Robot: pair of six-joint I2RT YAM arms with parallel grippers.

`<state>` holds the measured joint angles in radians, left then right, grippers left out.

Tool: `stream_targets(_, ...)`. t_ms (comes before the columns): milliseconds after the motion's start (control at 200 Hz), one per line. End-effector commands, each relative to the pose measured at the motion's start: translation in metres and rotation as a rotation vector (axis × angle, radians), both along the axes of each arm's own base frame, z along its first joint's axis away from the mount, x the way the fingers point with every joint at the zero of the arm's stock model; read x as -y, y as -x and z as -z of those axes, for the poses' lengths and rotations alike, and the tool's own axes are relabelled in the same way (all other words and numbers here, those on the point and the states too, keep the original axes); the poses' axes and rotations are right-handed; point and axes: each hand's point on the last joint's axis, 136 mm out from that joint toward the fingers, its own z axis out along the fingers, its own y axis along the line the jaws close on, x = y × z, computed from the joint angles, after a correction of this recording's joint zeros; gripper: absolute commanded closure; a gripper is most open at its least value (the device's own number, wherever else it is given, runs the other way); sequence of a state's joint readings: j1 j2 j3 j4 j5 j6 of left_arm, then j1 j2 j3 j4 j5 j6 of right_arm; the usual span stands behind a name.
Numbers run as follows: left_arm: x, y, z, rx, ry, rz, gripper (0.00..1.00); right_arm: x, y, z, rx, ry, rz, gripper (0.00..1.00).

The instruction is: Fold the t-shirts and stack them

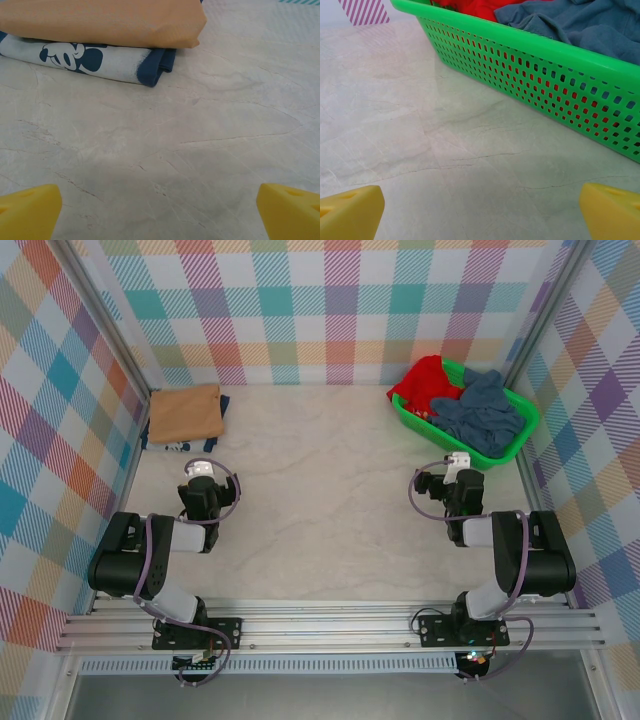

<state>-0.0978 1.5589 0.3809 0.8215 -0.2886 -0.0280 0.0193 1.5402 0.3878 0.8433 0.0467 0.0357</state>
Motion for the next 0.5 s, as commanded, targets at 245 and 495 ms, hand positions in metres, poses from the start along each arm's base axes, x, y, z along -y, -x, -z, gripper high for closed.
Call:
stream_targets(245, 0.002, -0.007, -0.015, 0.053, -0.015, 0.003, 0.0, 0.0, -0.005, -0.015, 0.051, 0.012, -0.011, 0.0)
stream_targets(495, 0.033, 0.004, -0.13, 0.22, -0.114, -0.026, 0.0, 0.021, 0.001, -0.162, 0.041, -0.129, 0.29, 0.0)
